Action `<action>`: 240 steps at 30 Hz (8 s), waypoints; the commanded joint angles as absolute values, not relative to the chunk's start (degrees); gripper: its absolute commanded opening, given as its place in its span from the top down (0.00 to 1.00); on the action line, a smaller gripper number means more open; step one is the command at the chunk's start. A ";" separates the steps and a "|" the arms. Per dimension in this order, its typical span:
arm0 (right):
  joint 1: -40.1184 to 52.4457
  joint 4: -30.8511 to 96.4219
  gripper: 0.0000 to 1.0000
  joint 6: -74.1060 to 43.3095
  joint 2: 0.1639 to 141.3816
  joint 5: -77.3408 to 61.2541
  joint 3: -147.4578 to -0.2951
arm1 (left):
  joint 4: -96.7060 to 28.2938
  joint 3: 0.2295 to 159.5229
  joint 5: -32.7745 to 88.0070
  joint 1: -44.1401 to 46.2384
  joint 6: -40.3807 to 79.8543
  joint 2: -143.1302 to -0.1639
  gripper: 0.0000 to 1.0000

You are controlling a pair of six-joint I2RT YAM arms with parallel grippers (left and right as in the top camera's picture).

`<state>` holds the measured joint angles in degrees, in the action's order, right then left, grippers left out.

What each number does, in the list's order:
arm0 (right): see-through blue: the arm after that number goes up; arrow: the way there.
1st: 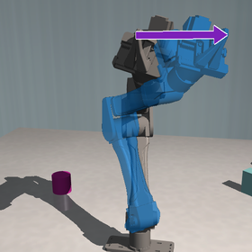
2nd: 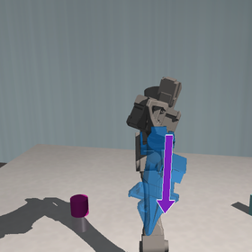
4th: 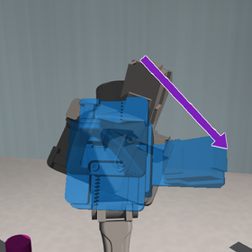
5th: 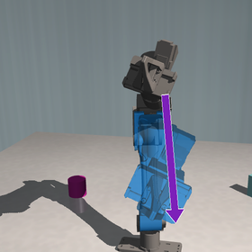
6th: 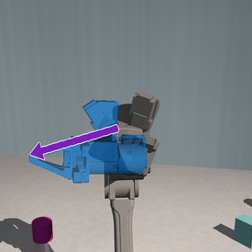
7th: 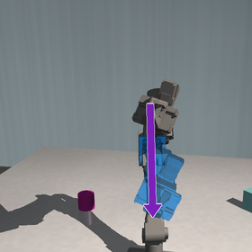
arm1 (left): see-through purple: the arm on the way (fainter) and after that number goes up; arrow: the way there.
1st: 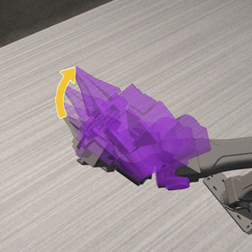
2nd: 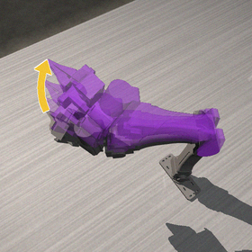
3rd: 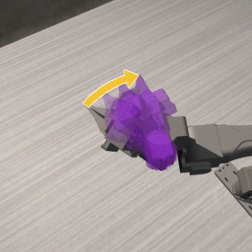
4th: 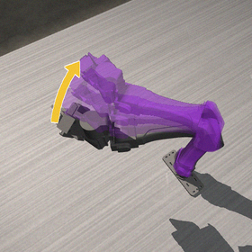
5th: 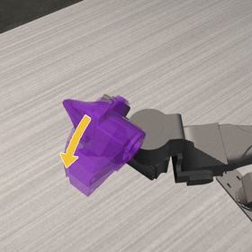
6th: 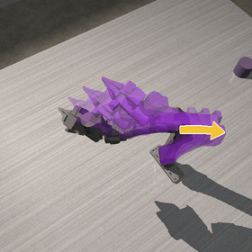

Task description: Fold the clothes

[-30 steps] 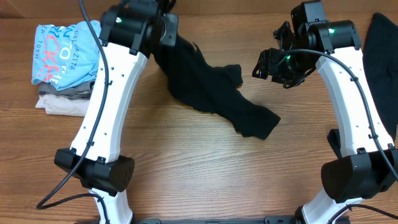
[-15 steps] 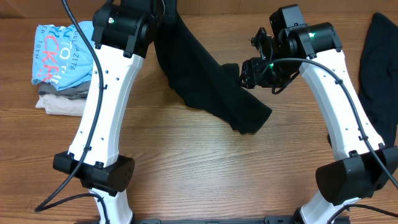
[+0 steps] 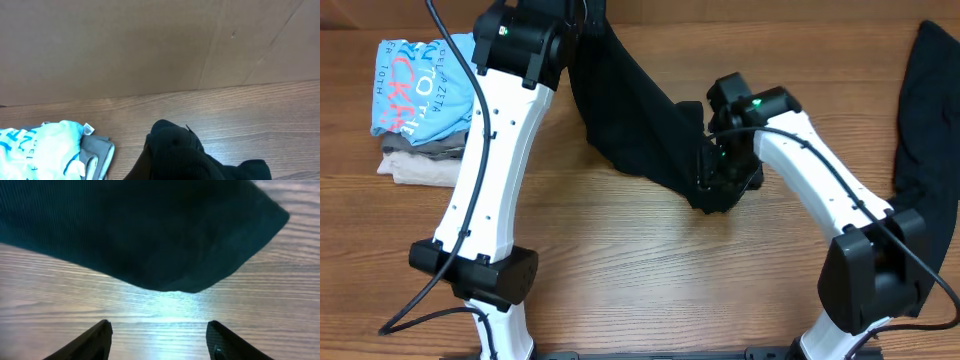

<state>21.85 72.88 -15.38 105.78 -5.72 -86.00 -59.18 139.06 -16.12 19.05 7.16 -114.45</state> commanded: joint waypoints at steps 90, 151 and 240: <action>-5.80 97.03 0.96 -14.98 83.50 2.55 -140.73 | -73.12 147.81 -28.75 17.91 4.27 -92.64 0.96; -10.87 62.57 0.95 -13.02 117.78 1.74 -101.58 | -79.77 147.35 -13.39 15.11 6.90 -141.27 0.96; -11.70 67.22 0.27 -5.28 117.69 -17.91 -102.02 | -84.90 117.14 -2.31 3.27 17.39 -139.48 0.96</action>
<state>-11.64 67.11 -9.41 117.95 -9.52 -101.12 -84.01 117.80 -0.86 3.97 15.51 -140.49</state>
